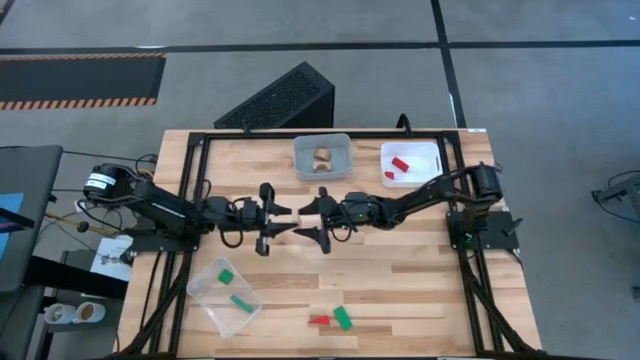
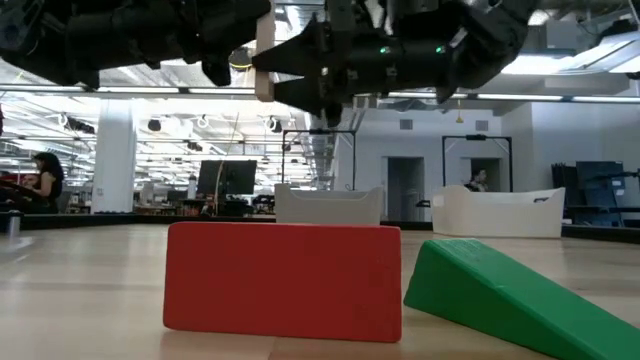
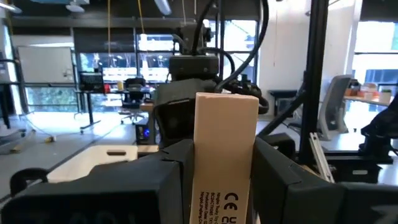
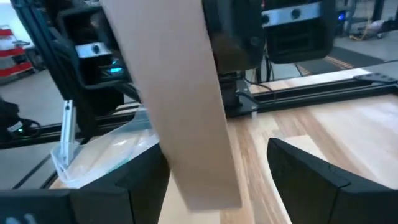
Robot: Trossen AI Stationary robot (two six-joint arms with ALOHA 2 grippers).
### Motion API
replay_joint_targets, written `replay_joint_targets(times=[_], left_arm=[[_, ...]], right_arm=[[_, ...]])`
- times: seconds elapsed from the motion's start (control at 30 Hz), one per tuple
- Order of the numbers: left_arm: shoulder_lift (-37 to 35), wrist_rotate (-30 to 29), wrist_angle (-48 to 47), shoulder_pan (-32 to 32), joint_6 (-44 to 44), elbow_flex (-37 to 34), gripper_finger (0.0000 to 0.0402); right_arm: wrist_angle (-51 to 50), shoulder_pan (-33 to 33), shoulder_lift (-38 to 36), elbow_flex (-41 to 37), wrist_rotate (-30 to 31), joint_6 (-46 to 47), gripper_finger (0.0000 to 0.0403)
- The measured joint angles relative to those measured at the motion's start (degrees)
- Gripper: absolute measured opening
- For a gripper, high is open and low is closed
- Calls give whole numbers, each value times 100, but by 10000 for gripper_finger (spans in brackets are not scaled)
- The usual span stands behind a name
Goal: Sort & place blocks by color
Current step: Put the brown block into the gray bin
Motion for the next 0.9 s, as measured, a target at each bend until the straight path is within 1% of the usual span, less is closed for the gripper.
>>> replay_joint_targets(times=[0.1,0.27,0.33,0.43,0.5,0.6,0.77,0.9], left_arm=[[0,51,-232,0,-72,69,86],[0,67,-350,-2,-142,72,86],[0,66,-349,-2,-199,72,86],[0,68,-360,-2,-291,72,86],[0,70,-362,-2,-293,72,88],[0,-123,-428,6,-420,72,111],[-1,-574,-580,-3,-738,72,144],[-107,-655,-593,9,-732,74,164]], right_arm=[[-30,4,134,126,-109,-61,286],[-180,-34,132,125,-179,-191,285],[-182,-56,131,125,-215,-246,276],[-182,-63,128,125,-247,-313,232],[-182,-81,126,125,-375,-300,187],[-218,-130,124,125,-476,-386,120],[-250,-272,124,125,-530,-222,115],[-384,-537,-51,124,-621,9,115]])
